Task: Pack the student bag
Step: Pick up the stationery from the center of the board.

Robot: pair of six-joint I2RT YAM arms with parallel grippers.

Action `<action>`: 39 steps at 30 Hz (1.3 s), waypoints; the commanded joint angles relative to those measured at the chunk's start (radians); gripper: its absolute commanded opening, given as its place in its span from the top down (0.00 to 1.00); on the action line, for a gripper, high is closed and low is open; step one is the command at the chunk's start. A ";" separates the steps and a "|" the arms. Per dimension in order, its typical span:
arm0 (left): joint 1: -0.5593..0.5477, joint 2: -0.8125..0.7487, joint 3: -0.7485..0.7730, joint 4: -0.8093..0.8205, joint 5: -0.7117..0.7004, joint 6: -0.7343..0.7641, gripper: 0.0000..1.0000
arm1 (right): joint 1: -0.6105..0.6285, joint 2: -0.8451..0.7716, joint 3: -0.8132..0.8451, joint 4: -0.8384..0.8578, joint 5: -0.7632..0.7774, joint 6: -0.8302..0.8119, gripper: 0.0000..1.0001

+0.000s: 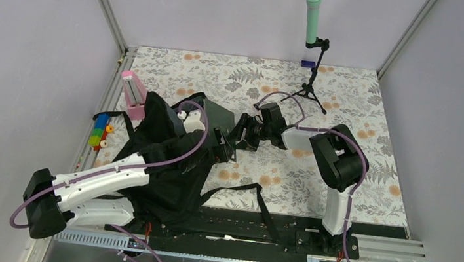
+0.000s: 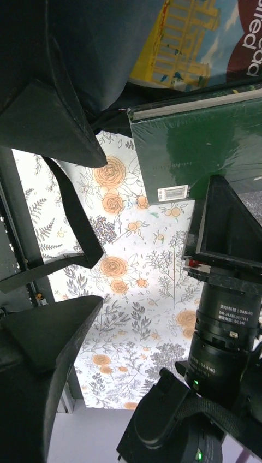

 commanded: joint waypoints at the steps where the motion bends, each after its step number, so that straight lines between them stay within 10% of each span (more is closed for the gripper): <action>1: -0.005 0.035 -0.002 -0.005 0.025 -0.041 0.08 | 0.023 0.057 0.007 -0.068 0.024 -0.016 0.29; 16: 0.047 0.191 -0.073 0.066 0.056 -0.136 0.01 | 0.023 0.057 0.002 -0.048 0.012 -0.006 0.29; 39: 0.048 0.217 -0.211 0.117 -0.312 -0.449 0.03 | 0.023 0.017 -0.054 0.025 0.041 0.024 0.23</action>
